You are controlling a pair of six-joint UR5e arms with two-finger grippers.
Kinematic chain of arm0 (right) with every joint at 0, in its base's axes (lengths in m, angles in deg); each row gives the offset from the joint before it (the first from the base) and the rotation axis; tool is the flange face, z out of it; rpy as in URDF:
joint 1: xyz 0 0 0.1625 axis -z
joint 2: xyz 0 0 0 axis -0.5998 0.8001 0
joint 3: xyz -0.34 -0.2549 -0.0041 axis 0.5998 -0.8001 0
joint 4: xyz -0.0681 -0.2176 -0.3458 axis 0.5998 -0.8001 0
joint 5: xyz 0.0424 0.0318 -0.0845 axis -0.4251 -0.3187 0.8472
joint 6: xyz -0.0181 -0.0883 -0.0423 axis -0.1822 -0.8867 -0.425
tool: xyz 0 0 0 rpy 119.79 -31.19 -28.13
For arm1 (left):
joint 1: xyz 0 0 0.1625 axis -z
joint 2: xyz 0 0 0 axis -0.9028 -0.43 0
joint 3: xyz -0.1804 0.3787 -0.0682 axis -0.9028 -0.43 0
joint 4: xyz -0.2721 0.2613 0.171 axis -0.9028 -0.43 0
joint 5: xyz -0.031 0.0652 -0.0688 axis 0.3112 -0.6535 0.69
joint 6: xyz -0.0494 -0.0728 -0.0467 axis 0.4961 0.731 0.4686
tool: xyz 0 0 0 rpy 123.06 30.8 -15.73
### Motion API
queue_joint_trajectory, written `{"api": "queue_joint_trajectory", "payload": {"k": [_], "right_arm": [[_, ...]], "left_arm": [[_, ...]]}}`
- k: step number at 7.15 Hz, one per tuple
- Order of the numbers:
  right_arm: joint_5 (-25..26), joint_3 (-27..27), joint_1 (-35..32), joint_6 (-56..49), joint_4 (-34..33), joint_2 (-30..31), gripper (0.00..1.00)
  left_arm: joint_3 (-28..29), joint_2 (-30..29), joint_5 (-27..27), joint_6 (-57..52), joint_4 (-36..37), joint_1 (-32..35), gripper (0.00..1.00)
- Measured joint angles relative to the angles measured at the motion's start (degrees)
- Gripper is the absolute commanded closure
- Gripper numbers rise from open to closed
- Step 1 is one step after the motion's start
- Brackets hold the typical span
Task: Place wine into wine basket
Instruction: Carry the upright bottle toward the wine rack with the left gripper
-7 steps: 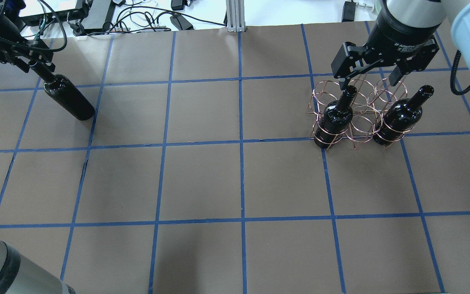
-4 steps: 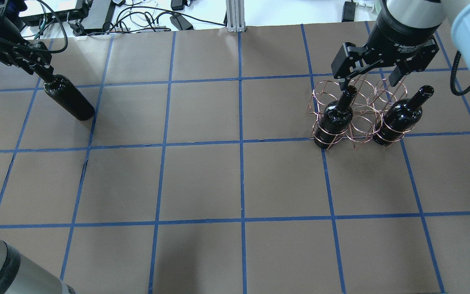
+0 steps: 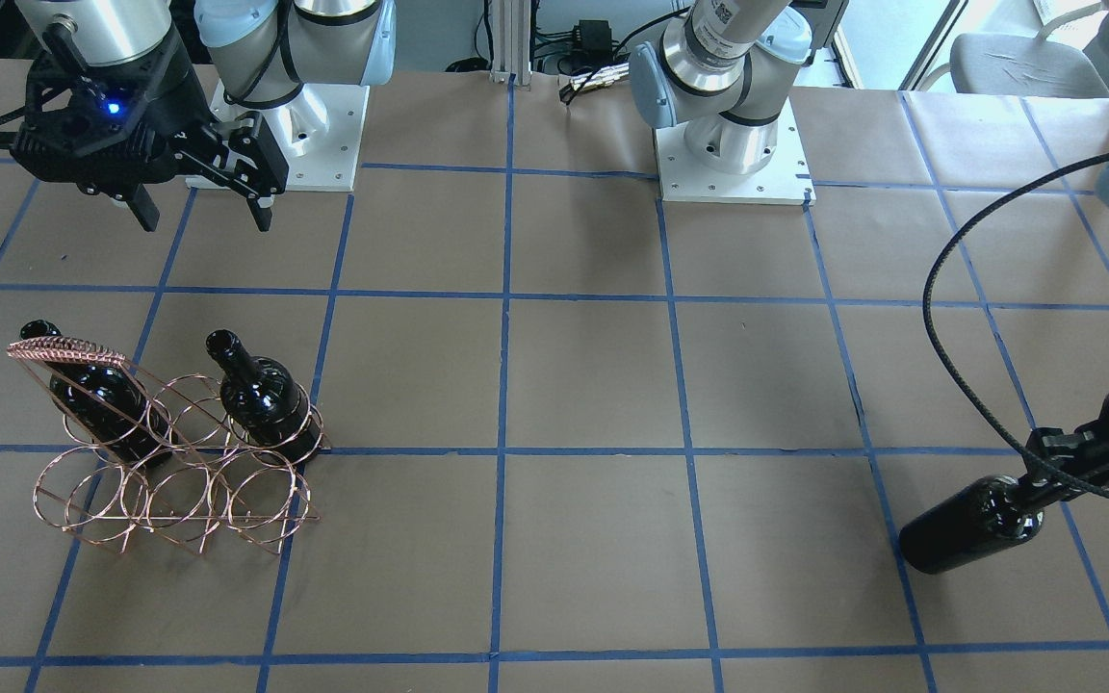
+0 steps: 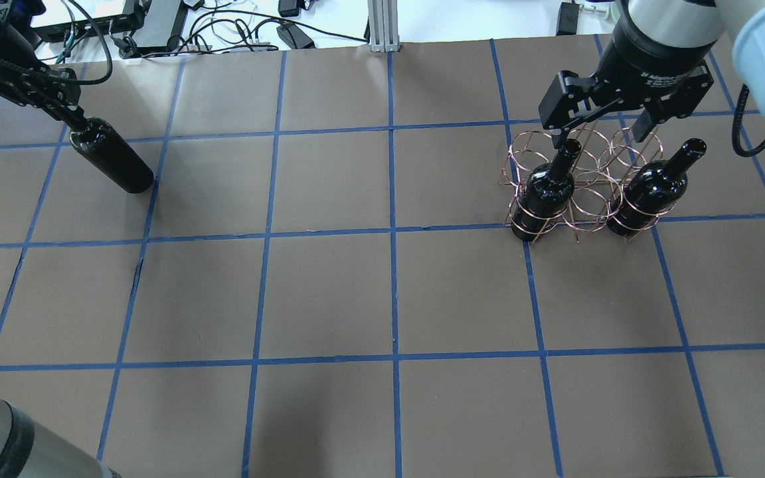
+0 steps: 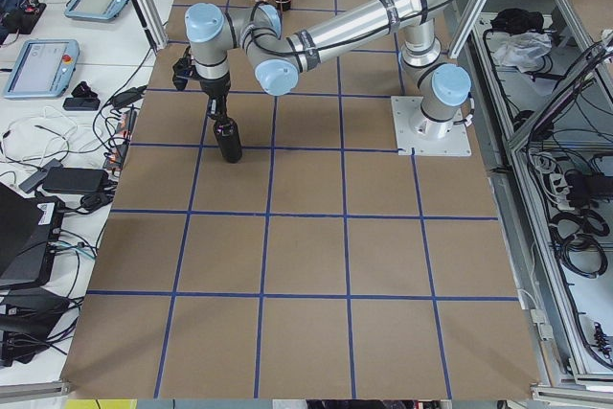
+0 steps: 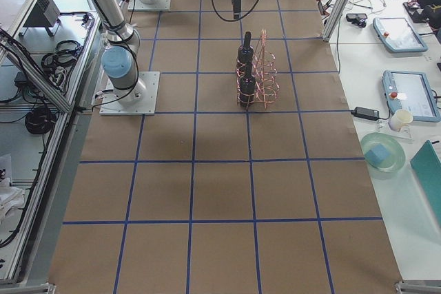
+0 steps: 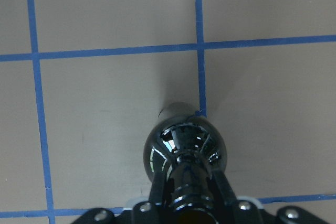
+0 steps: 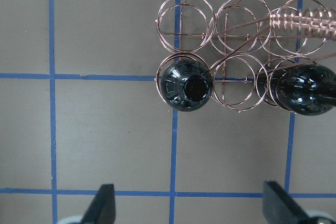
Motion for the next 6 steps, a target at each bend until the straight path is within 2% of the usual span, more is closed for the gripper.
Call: {"api": "queue_joint_trajectory", "payload": {"k": [3, 6], "right_arm": [[0.0, 0.0, 0.0, 0.0, 0.0, 0.0, 0.00], [0.1, 0.0, 0.0, 0.0, 0.0, 0.0, 0.00]], "left_arm": [[-1.7, 5.1, -0.1, 12.8, -1.1, 10.0, 1.00], [-6.7, 9.9, -0.1, 27.3, -0.5, 20.6, 1.00]]}}
